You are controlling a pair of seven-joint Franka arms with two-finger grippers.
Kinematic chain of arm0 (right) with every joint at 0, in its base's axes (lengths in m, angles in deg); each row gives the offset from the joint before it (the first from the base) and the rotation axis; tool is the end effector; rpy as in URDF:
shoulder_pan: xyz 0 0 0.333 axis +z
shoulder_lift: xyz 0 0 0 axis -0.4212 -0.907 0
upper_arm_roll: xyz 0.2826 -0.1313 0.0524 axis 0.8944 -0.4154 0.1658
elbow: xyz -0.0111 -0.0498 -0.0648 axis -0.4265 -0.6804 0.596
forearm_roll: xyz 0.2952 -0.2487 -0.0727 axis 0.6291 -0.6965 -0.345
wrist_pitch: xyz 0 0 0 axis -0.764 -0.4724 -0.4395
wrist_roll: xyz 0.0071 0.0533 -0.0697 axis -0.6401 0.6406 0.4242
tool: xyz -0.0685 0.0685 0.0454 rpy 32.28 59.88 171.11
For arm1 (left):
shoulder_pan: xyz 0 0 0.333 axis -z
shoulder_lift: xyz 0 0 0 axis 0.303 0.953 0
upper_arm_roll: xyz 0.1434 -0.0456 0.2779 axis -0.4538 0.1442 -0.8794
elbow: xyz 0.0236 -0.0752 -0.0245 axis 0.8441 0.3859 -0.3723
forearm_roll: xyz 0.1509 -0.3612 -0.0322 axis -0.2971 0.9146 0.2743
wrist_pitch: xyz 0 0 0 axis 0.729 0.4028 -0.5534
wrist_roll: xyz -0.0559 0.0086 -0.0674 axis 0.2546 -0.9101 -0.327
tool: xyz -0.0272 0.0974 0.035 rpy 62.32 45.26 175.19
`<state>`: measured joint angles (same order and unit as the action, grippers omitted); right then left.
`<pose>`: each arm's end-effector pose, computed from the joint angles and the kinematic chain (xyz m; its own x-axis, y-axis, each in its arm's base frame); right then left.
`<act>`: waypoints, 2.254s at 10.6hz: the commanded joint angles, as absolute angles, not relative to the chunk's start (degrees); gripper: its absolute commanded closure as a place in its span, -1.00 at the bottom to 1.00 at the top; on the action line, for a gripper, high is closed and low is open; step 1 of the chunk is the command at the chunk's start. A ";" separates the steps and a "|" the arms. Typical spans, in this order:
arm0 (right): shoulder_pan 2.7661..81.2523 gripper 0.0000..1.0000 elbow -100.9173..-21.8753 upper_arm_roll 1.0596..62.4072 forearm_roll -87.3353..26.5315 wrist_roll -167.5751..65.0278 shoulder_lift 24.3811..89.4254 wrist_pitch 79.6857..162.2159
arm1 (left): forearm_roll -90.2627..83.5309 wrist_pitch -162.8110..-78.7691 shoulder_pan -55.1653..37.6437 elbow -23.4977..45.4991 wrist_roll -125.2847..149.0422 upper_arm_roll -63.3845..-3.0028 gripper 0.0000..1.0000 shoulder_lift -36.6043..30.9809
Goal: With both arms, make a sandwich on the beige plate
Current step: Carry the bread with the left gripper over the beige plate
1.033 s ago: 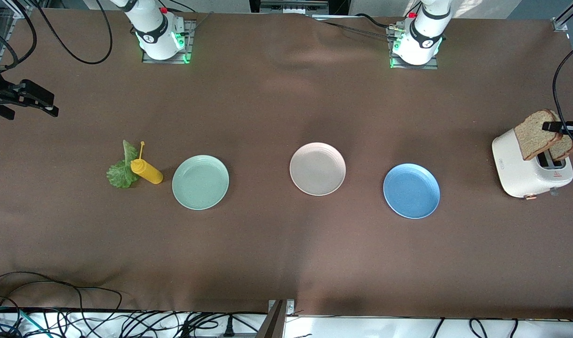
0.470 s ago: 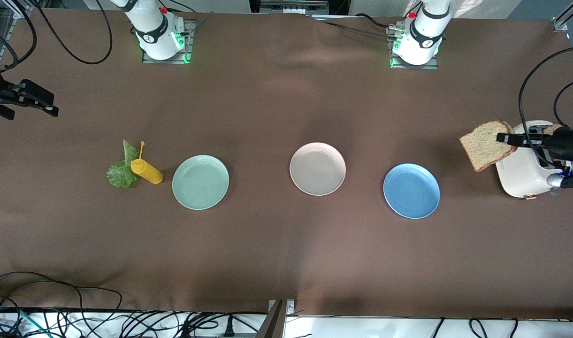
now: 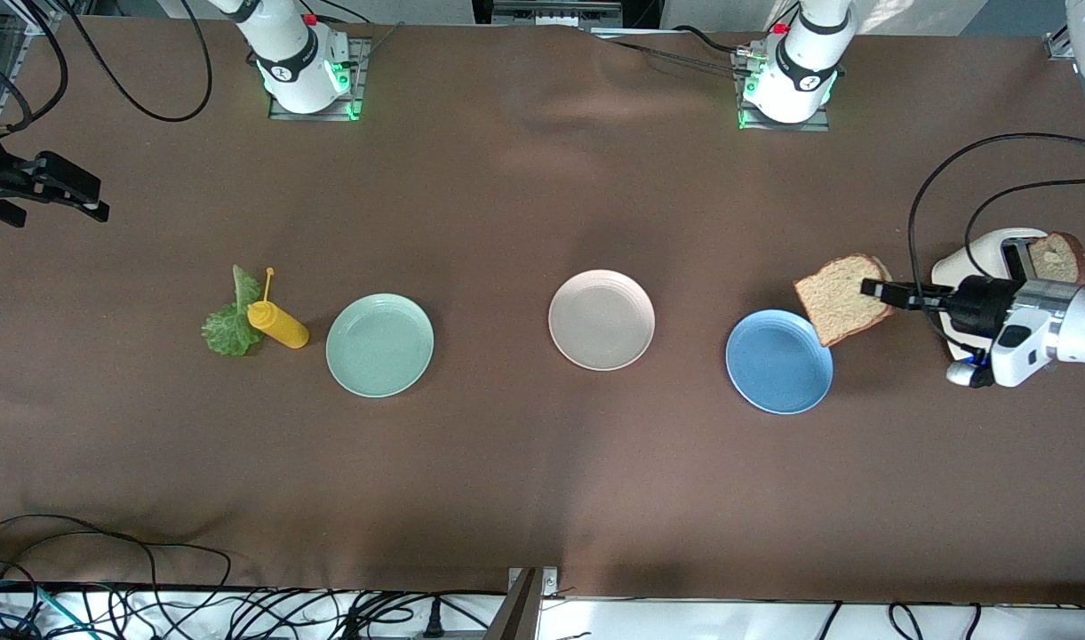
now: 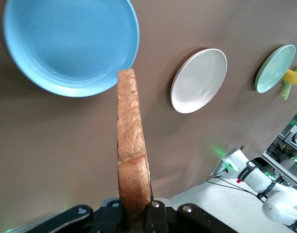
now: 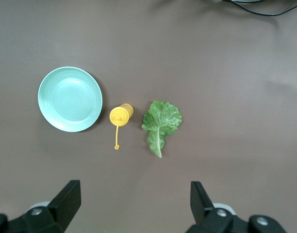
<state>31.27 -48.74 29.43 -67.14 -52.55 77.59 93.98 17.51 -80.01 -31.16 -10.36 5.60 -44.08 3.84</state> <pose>0.5673 -0.0114 0.6262 0.9963 0.0859 -0.0101 0.0859 -0.9963 0.0021 0.6473 0.0235 0.3833 0.8510 -0.0451 -0.5233 0.2794 -0.8048 0.5237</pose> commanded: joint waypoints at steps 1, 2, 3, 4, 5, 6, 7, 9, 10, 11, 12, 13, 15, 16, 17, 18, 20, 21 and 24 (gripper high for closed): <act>31.15 -1.00 -48.24 29.36 -67.07 -53.01 77.29 94.01 | 21.64 -84.90 -25.13 -10.14 10.52 -44.66 1.00 4.09; 31.15 -1.00 -48.24 29.45 -67.07 -52.92 76.94 94.01 | 22.44 -86.75 -23.10 -10.14 10.70 -44.66 1.00 4.52; 31.24 -1.00 -48.50 29.45 -67.33 -52.66 76.94 94.01 | 23.75 -89.03 -21.43 -10.14 11.31 -44.66 1.00 5.74; 31.33 -1.00 -48.42 29.62 -67.86 -52.48 76.94 94.27 | 24.03 -91.67 -18.54 -9.62 13.14 -44.75 1.00 6.02; 31.33 -1.00 -48.77 29.62 -67.95 -52.39 76.85 95.06 | 24.03 -96.57 -15.21 -8.39 16.99 -44.75 1.00 6.37; 31.33 -1.00 -48.68 29.62 -68.04 -52.39 76.76 95.24 | 23.94 -101.05 -12.13 -7.60 19.20 -44.75 1.00 6.55; 31.24 -1.00 -48.68 29.62 -67.95 -52.39 76.76 95.68 | 24.12 -104.93 -10.01 -7.41 19.49 -44.66 1.00 8.03; 30.98 -1.00 -48.68 29.54 -68.04 -52.39 75.97 96.29 | 24.73 -110.48 -6.31 -7.41 19.58 -44.66 1.00 9.44; 30.89 -1.00 -48.68 29.54 -68.04 -52.39 75.62 96.30 | 26.47 -111.20 -5.60 -7.41 19.49 -44.66 1.00 10.06; 30.89 -1.00 -48.68 29.45 -68.04 -52.39 75.62 96.30 | 27.62 -112.08 -4.03 -7.41 19.49 -44.75 1.00 10.58; 30.89 -1.00 -48.68 29.54 -68.04 -52.31 75.62 95.95 | 27.72 -113.82 -3.23 -7.41 19.49 -44.66 1.00 11.29; 31.06 -1.00 -48.68 29.54 -68.04 -52.31 75.62 95.86 | 27.72 -114.19 -2.44 -7.33 19.49 -44.75 1.00 12.08; 31.24 -1.00 -48.77 29.62 -68.13 -52.31 75.62 95.86 | 27.81 -114.63 -1.29 -7.32 19.49 -44.66 1.00 12.87; 31.24 -1.00 -48.77 29.62 -68.13 -52.39 75.62 95.86 | 27.90 -114.63 -1.29 -6.72 19.49 -44.66 1.00 13.14; 31.15 -1.00 -48.77 29.54 -68.04 -52.31 75.53 96.03 | 28.42 -114.63 -1.20 -6.36 19.49 -44.66 1.00 13.14; 31.15 -1.00 -48.77 29.62 -68.04 -52.31 75.53 96.12 | 29.73 -114.55 -0.94 -5.49 19.40 -44.66 1.00 12.97; 31.15 -1.00 -48.77 29.62 -68.04 -52.39 75.53 96.12 | 30.09 -114.37 -0.67 -4.78 19.49 -44.66 1.00 12.96; 31.15 -1.00 -48.77 29.54 -68.04 -52.39 75.53 96.12 | 32.36 -114.28 -0.67 -4.43 19.49 -44.66 1.00 12.88; 31.06 -1.00 -48.77 29.54 -68.04 -52.39 75.53 96.12 | 33.43 -114.11 -0.58 -2.32 19.49 -44.66 1.00 12.88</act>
